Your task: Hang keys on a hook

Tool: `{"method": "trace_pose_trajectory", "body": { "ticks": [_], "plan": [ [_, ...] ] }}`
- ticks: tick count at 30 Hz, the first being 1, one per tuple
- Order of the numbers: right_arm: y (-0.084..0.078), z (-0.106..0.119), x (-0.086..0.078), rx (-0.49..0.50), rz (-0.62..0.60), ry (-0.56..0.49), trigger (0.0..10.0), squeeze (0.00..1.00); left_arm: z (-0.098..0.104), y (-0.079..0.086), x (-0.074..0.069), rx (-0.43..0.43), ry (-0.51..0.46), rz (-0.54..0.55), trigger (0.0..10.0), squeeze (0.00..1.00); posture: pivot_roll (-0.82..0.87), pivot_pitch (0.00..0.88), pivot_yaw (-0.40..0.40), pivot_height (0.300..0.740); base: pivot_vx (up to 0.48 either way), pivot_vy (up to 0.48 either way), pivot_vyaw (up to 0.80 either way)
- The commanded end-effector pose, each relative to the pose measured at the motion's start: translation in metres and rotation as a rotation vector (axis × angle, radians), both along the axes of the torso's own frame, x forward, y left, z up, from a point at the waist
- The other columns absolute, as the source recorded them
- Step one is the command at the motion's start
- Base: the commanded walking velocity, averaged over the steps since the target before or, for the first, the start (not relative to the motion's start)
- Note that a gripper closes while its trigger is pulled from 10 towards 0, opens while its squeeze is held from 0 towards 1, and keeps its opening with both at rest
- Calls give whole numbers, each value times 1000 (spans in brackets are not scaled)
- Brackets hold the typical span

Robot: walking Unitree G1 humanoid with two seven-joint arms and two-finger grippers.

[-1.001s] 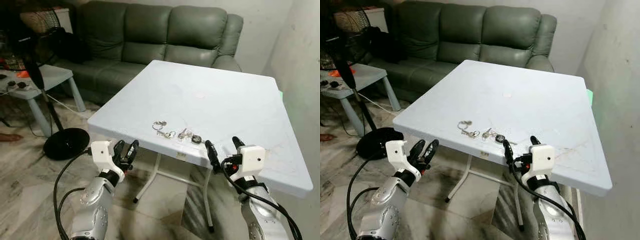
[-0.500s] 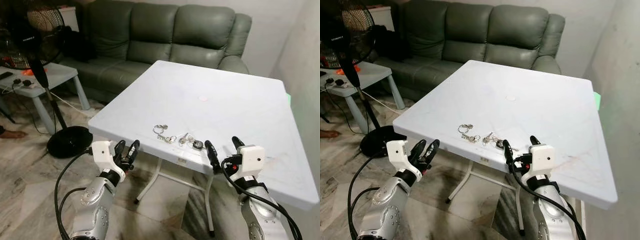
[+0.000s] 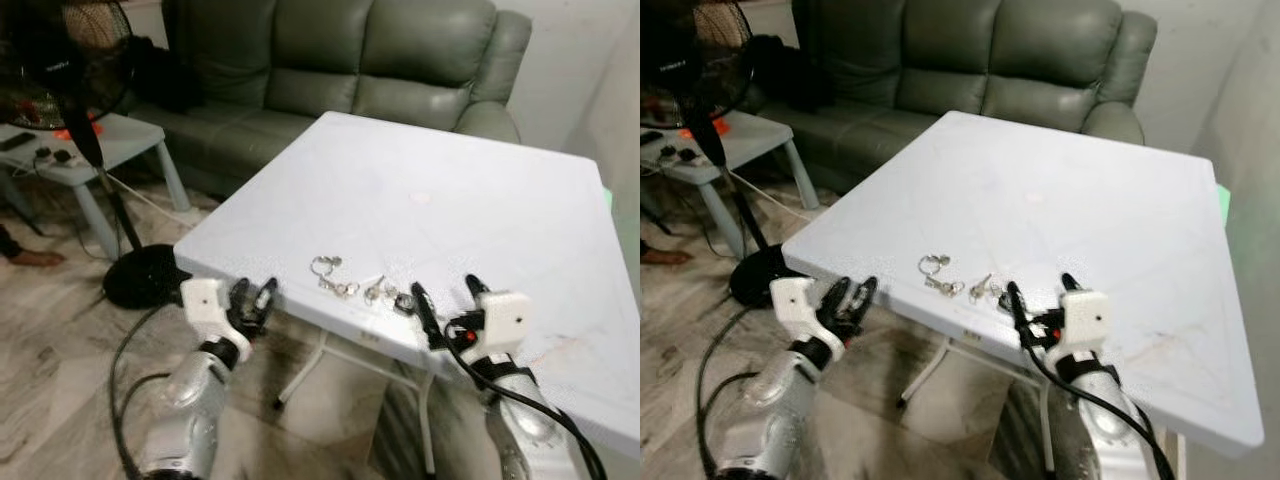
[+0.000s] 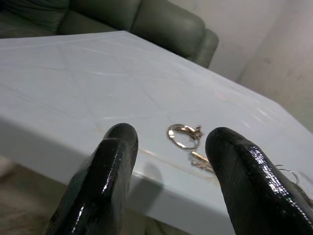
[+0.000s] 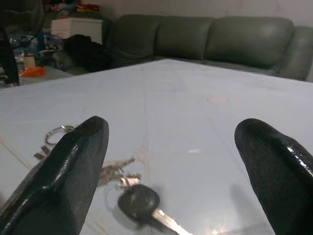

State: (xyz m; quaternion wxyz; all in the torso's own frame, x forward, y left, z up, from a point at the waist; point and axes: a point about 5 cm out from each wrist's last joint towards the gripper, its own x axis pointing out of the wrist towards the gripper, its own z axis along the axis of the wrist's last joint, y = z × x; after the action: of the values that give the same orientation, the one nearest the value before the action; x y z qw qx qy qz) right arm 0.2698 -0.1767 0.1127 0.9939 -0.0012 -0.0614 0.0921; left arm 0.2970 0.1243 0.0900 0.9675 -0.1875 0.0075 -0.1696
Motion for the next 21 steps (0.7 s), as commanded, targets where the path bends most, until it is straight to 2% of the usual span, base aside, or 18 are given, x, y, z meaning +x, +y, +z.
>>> {"method": "trace_pose_trajectory", "body": {
  "ticks": [1,14,21],
  "plan": [
    [5,-1,1,10,19,7,10000,0,0,8,-1,19,6,19,10000,0,19,0,-5,740,0,0,0],
    [6,-2,1,12,23,10,10000,0,-1,8,-1,25,6,20,10000,0,20,0,-4,740,0,0,0],
    [6,-1,2,12,22,9,10000,0,1,8,1,26,-2,12,10000,0,18,0,-4,740,301,0,0]
  ]
}}
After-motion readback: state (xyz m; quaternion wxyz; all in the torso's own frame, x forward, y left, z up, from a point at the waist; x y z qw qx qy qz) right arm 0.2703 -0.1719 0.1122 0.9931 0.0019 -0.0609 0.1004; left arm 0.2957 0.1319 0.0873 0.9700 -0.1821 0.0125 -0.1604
